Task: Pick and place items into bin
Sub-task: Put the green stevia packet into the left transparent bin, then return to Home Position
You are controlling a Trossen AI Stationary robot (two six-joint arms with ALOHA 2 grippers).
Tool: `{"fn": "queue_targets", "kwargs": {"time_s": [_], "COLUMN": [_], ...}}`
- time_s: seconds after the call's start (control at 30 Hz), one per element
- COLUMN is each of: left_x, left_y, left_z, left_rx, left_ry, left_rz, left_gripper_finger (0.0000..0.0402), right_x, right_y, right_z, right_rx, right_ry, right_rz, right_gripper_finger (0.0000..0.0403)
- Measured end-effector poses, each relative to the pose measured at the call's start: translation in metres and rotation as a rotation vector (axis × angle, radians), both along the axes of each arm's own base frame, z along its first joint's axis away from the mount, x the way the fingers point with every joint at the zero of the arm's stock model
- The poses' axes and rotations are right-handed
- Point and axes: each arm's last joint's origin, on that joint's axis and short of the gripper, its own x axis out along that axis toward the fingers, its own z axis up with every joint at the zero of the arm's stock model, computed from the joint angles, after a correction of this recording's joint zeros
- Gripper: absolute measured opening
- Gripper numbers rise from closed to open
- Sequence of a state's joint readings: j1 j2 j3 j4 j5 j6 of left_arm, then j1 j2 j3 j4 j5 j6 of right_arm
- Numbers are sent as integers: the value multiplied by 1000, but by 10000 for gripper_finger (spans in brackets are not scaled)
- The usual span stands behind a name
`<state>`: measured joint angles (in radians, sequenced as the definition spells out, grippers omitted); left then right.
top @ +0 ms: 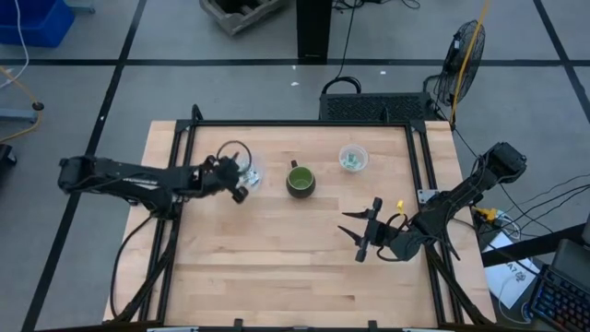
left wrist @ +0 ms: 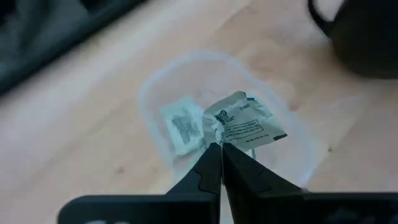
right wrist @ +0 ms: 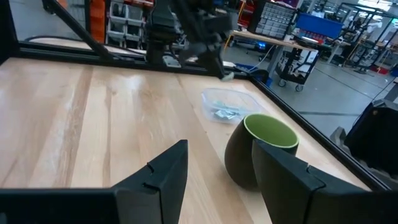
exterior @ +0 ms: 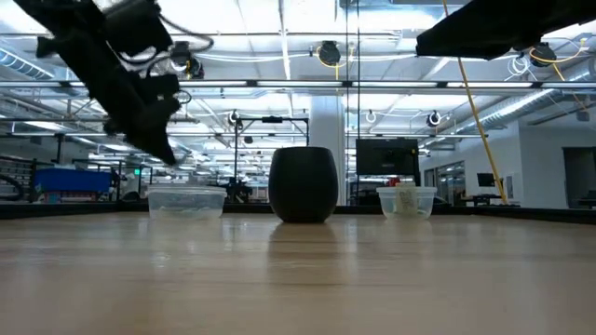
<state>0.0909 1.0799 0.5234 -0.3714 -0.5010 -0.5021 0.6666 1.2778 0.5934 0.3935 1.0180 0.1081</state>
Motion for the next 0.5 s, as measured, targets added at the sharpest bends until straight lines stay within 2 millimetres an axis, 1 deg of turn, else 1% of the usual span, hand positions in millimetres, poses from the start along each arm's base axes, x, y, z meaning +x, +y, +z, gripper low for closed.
{"fn": "queue_targets", "kwargs": {"time_s": [0.07, 0.17, 0.27, 0.4, 0.5], "left_x": [-1, 1, 3, 1, 2], "left_y": [10, 20, 25, 31, 30], "left_z": [-7, -11, -8, -8, -8], "left_rx": [-71, -149, -141, -142, -142], "left_ry": [-32, -111, -164, -171, -166], "left_rz": [8, -17, -14, 20, 4], "left_gripper_finger": [24, 38, 60, 108, 141], "right_x": [1, 1, 1, 2, 1], "right_y": [-1, -1, -2, -3, -3], "right_z": [0, 0, 0, 0, -1], "right_rx": [1, 1, -1, -4, -17], "right_ry": [-1, -2, 1, 4, 15], "right_rz": [-5, -7, -12, -11, -9], "right_gripper_finger": [171, 171, 171, 171, 171]}}
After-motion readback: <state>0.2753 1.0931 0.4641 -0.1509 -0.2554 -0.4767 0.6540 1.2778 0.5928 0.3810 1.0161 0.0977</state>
